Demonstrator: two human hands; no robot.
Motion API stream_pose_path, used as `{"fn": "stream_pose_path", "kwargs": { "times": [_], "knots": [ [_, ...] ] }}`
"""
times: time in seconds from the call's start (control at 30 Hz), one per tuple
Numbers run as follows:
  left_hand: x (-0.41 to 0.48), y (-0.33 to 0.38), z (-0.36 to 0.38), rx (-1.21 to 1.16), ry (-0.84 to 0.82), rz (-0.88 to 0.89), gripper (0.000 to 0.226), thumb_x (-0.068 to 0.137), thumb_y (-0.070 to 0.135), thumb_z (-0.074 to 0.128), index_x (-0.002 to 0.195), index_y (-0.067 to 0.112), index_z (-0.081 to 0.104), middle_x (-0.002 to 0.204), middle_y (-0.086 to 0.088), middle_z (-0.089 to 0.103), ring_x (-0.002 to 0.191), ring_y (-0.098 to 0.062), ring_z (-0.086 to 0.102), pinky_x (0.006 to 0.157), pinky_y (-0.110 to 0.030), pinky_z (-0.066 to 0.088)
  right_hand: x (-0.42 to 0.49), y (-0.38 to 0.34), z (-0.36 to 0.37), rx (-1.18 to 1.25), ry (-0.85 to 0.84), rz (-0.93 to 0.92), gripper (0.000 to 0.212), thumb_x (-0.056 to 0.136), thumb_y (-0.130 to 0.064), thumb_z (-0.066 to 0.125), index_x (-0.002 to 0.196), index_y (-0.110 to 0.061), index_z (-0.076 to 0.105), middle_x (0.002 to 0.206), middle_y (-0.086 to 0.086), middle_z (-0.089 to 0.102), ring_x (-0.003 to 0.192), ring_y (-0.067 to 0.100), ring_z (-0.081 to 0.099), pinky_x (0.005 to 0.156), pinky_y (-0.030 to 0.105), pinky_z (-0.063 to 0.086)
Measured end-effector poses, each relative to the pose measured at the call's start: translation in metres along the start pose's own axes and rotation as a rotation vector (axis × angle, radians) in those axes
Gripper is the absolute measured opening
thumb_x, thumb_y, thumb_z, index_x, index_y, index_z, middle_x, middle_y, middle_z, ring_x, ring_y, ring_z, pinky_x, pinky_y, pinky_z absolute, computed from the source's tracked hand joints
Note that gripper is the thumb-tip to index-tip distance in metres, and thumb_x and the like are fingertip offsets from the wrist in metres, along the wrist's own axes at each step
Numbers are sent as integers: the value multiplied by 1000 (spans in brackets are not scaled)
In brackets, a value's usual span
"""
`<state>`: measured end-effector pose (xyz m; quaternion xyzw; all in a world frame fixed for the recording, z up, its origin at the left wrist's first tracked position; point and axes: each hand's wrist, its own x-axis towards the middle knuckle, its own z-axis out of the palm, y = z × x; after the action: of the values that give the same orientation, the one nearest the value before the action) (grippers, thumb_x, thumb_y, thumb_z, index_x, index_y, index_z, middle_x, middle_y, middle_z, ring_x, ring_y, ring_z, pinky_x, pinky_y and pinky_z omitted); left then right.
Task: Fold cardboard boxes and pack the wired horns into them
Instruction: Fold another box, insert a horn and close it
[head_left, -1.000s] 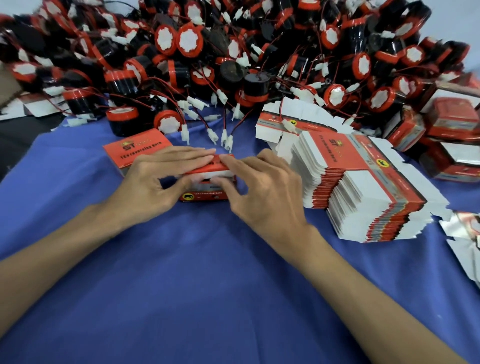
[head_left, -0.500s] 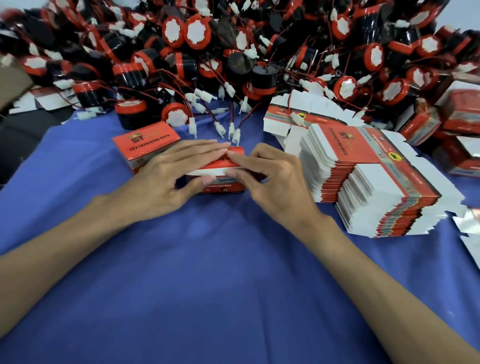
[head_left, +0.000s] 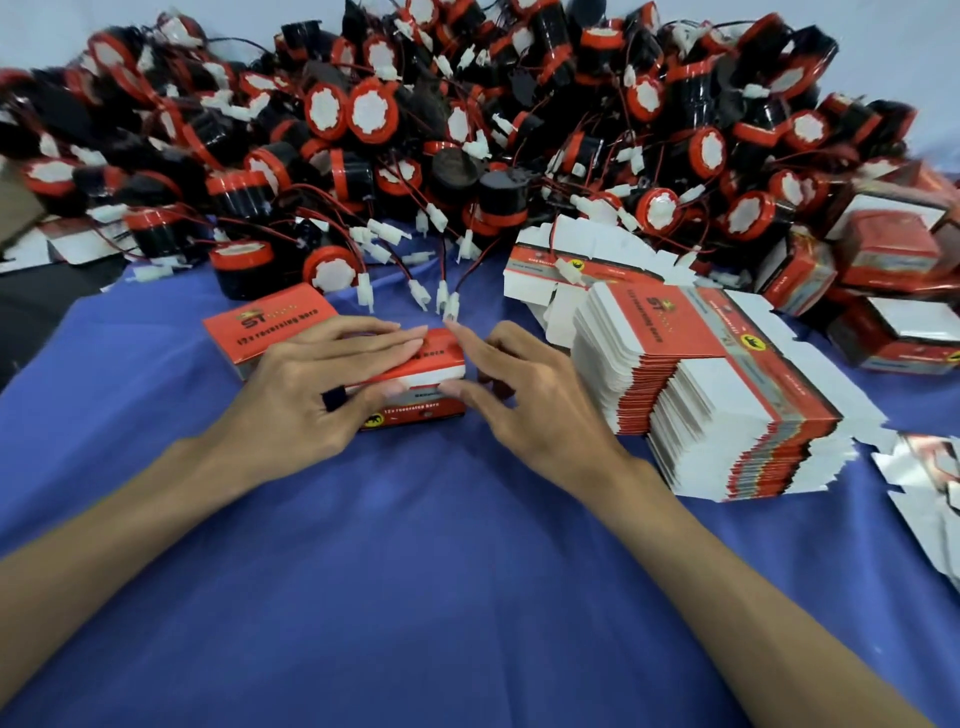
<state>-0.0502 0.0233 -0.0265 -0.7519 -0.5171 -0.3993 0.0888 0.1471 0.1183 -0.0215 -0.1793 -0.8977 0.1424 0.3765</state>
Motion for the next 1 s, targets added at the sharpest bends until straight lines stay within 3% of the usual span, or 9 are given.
{"fn": "stream_pose_path", "kwargs": {
  "times": [0.2, 0.27, 0.37, 0.47, 0.53, 0.67, 0.77, 1.0],
  "knots": [
    [-2, 0, -5, 185, -128, 4, 46, 95, 37, 49, 134, 12, 53, 133, 4, 55, 108, -28, 55, 93, -40, 47, 1, 0, -2, -67, -22, -84, 39, 92, -23, 61, 125, -3, 62, 86, 10, 57, 76, 22, 57, 62, 42, 53],
    [-1, 1, -5, 194, -165, 19, 49, 97, 41, 46, 135, 11, 50, 136, 2, 53, 115, -28, 54, 100, -40, 44, 2, 1, -3, -100, -21, -123, 38, 92, -22, 62, 123, -1, 63, 84, 10, 58, 77, 24, 59, 60, 43, 54],
    [0, 3, -5, 149, -181, 63, 49, 100, 43, 41, 136, 11, 46, 140, 1, 48, 130, -18, 46, 114, -28, 32, 1, 0, -5, -162, -32, -173, 39, 94, -25, 58, 122, 1, 63, 82, 9, 58, 73, 25, 59, 56, 42, 53],
    [0, 2, -4, 73, -177, 46, 45, 101, 38, 42, 136, 9, 46, 142, 1, 48, 135, -14, 43, 114, -30, 33, 1, 1, -5, -189, -14, -203, 38, 94, -26, 57, 119, 1, 65, 81, 8, 59, 71, 24, 59, 54, 42, 53],
    [-1, 1, -2, -5, -169, 10, 44, 100, 35, 45, 136, 9, 47, 141, 2, 49, 135, -14, 45, 112, -33, 36, 2, 2, -4, -114, 16, -166, 32, 92, -22, 61, 114, 0, 68, 80, 9, 60, 71, 24, 60, 56, 42, 53],
    [0, -3, -1, -85, -157, -22, 46, 101, 39, 43, 134, 7, 49, 139, 5, 50, 135, -10, 45, 112, -27, 35, 2, 7, 0, 126, 104, -122, 19, 88, -3, 65, 104, 2, 72, 78, 11, 62, 65, 19, 57, 59, 32, 50],
    [1, -3, -2, -112, -164, -40, 47, 100, 40, 44, 134, 7, 48, 138, 6, 50, 134, -6, 44, 112, -25, 35, 4, 9, 3, 151, 139, -131, 17, 85, 2, 67, 101, 2, 73, 76, 11, 63, 63, 17, 57, 58, 27, 49],
    [-2, -2, -4, -75, -220, -64, 49, 101, 48, 38, 138, 17, 44, 143, 13, 43, 136, -3, 39, 113, -23, 30, -1, 11, 6, 54, 141, -207, 21, 87, 0, 67, 107, 3, 71, 74, 12, 64, 62, 25, 59, 57, 38, 53]
  ]
}}
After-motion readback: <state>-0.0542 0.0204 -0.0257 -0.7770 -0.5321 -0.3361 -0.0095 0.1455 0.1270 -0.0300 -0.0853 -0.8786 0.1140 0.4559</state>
